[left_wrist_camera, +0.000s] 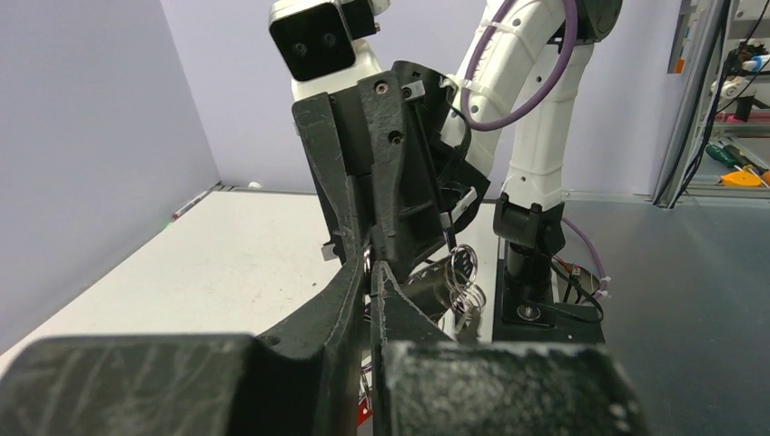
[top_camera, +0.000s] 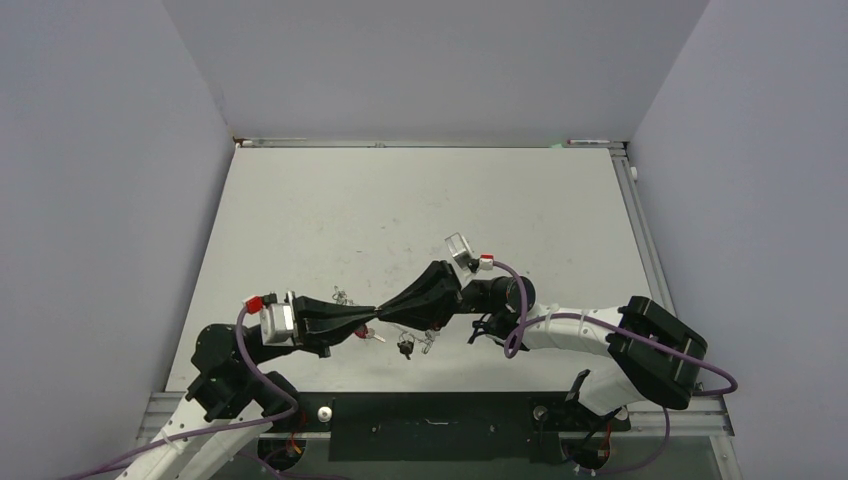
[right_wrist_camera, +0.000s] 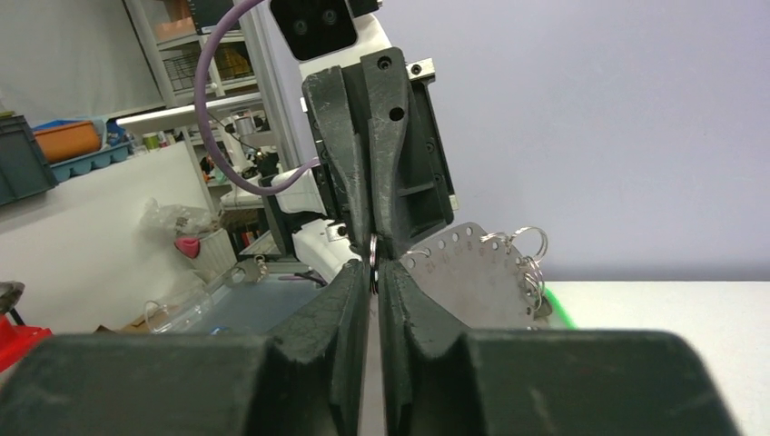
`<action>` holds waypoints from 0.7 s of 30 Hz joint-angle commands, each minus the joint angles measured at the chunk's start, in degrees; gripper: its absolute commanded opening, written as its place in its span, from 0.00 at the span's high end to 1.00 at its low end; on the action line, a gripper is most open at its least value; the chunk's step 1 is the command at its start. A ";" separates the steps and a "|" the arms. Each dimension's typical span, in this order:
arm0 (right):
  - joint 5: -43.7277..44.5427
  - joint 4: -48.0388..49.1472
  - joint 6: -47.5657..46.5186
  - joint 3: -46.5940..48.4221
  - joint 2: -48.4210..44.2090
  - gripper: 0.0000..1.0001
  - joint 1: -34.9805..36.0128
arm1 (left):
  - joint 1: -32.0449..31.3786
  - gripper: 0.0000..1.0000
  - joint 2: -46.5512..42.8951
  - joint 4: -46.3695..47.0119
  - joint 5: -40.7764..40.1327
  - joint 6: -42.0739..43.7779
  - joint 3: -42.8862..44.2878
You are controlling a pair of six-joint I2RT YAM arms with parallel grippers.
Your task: Put the keys on the keyring
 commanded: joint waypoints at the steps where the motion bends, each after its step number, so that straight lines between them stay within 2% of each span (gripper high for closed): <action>1: -0.98 3.72 -2.76 4.37 -2.84 0.81 1.42 | 0.37 1.00 2.20 -6.11 -1.60 2.19 3.29; 4: -1.80 -5.91 -7.88 5.13 -5.56 0.64 1.36 | 0.39 1.00 2.72 -9.07 -2.63 3.77 5.31; 7: -1.83 -23.16 -18.33 6.18 -10.62 0.57 1.37 | 0.29 1.00 3.10 -11.94 -2.52 5.44 7.32; 10: -0.36 -43.81 -30.88 9.96 -15.79 0.56 1.41 | 0.29 1.00 3.39 -15.80 -2.25 7.10 9.09; 12: 2.03 -53.29 -37.75 11.89 -18.20 0.56 1.31 | 0.28 1.00 3.95 -18.13 -1.54 8.38 10.24; 16: 5.16 -64.80 -44.39 15.33 -18.92 0.60 1.32 | 0.33 1.00 6.25 -22.37 0.41 11.25 13.04; 21: 3.43 -78.65 -50.43 20.76 -17.04 0.61 1.31 | 0.28 1.00 6.97 -23.18 0.43 12.22 14.56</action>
